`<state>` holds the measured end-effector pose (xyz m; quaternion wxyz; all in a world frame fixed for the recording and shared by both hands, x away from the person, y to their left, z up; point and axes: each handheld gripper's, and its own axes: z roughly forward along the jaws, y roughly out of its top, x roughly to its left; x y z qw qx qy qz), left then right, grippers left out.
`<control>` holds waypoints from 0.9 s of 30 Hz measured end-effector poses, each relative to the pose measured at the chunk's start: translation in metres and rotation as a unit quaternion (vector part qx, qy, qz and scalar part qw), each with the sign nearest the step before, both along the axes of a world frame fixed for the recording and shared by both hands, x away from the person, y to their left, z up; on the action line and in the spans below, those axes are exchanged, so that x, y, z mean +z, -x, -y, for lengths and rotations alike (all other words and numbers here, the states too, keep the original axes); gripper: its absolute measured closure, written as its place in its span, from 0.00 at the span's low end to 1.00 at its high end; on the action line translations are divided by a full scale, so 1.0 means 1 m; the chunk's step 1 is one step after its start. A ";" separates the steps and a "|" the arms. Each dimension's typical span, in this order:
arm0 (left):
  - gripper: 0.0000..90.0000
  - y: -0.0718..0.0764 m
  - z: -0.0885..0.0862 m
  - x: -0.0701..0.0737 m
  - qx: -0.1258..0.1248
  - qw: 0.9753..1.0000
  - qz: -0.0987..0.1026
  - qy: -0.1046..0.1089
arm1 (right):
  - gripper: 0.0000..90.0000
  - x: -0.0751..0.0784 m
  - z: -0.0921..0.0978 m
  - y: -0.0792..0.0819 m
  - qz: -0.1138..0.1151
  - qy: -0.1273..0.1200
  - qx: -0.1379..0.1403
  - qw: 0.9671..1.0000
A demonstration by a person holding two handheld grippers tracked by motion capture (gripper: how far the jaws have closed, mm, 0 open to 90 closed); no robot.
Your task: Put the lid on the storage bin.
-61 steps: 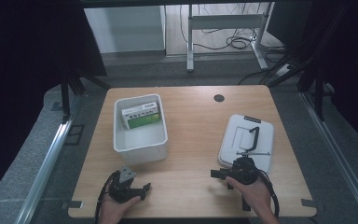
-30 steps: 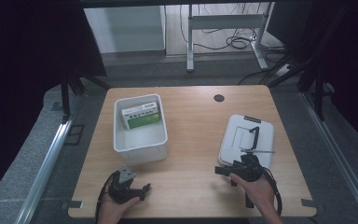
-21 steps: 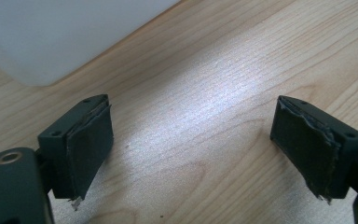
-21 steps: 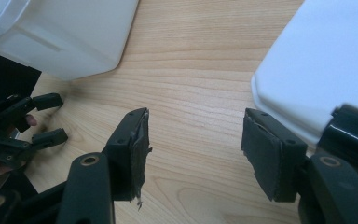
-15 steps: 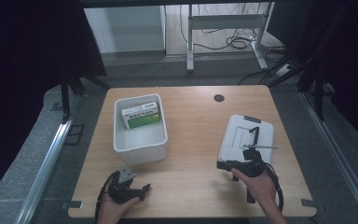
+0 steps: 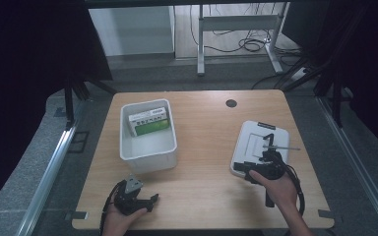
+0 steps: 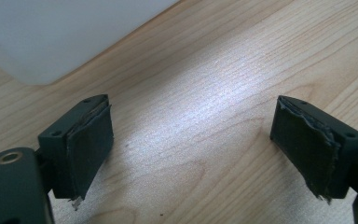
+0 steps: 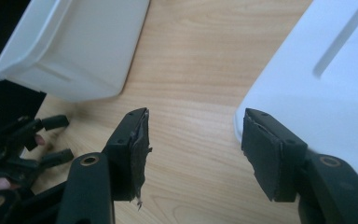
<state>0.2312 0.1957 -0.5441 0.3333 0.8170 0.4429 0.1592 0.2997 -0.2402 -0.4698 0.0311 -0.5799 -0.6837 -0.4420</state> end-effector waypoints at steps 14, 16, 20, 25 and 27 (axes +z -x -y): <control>0.14 0.000 0.000 0.000 0.000 1.000 0.000 0.000 | 0.46 0.018 0.013 -0.016 -0.004 0.006 -0.026 1.000; 0.14 0.000 0.000 0.000 0.000 1.000 0.000 0.000 | 0.46 0.020 0.015 -0.019 -0.006 0.009 -0.029 1.000; 0.14 0.000 0.000 0.000 0.000 1.000 0.000 0.000 | 0.46 0.023 0.017 -0.024 -0.011 0.015 -0.035 0.999; 0.14 0.000 0.000 0.000 0.000 1.000 0.001 0.000 | 0.46 0.028 0.020 -0.030 -0.021 0.013 -0.041 0.999; 0.14 0.000 0.000 0.000 0.000 1.000 0.001 0.000 | 0.46 0.030 0.020 -0.032 -0.023 0.010 -0.042 0.999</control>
